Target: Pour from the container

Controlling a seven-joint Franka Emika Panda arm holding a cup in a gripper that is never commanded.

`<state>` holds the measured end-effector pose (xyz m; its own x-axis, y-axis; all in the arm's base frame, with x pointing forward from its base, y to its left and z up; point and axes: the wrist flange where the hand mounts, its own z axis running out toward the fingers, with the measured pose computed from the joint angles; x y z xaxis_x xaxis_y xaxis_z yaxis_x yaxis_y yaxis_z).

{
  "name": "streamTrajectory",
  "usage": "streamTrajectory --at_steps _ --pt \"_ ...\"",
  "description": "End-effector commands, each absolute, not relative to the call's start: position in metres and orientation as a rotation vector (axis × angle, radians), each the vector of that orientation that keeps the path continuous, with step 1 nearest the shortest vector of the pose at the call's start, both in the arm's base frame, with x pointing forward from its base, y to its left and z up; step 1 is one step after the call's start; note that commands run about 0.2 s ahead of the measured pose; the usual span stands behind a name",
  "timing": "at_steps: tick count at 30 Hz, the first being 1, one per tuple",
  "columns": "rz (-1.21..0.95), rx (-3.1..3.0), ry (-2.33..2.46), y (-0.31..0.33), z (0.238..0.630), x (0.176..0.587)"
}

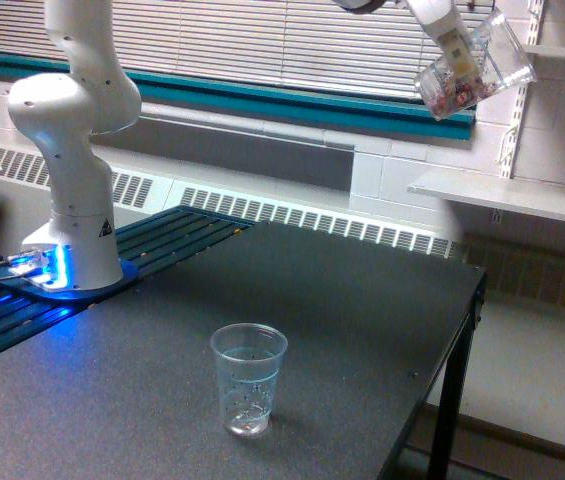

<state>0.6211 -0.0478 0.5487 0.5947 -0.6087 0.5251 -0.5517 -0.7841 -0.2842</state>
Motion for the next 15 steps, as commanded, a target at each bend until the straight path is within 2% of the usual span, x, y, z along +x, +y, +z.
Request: streamTrajectory --at_steps 1,15 --pt "-0.971 -2.713 1.015 -0.057 0.547 0.619" --pt "-1.014 -2.708 1.074 -0.098 0.524 0.594"
